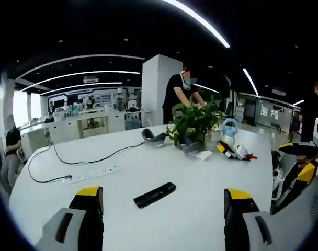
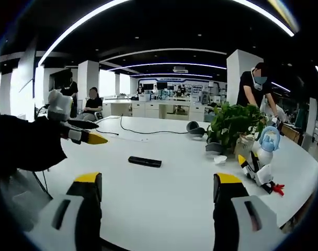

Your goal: Press the specified remote control buttons in sequence, fully releasing each button before pressing the next.

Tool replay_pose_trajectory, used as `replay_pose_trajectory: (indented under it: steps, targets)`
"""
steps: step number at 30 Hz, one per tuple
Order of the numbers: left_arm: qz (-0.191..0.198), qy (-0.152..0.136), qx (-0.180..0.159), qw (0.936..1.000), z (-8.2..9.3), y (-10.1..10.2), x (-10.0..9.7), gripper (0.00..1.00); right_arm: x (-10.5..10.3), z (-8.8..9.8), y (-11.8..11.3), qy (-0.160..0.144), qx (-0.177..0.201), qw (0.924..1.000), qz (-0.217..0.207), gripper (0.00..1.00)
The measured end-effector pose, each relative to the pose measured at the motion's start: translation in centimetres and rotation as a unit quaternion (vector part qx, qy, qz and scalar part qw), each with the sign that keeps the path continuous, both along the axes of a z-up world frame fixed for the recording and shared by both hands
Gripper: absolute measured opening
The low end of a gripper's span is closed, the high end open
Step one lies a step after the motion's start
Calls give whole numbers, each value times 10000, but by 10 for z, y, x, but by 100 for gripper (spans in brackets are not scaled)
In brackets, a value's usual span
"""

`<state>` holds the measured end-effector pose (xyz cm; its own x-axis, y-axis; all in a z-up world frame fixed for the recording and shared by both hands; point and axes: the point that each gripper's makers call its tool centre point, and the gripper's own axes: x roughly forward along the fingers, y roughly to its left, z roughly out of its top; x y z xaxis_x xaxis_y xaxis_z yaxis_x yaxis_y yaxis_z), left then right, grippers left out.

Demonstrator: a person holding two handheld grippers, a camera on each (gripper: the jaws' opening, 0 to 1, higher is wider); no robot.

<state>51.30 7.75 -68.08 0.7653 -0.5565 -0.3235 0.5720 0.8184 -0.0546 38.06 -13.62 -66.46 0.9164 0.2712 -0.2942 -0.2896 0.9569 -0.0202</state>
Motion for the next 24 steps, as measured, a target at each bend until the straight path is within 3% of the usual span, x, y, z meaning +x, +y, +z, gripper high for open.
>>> replay_pose_trajectory:
  steps: [5, 9, 24]
  targets:
    - [213, -141, 0, 9997, 10, 12, -14, 100, 0, 1, 0, -18, 0, 10000, 8, 91]
    - [520, -522, -15, 9973, 27, 28, -28, 100, 0, 2, -1, -64, -9, 10000, -16, 91]
    - [1083, -534, -128, 9926, 39, 61, -88, 100, 0, 1, -1, -41, -58, 10000, -19, 91]
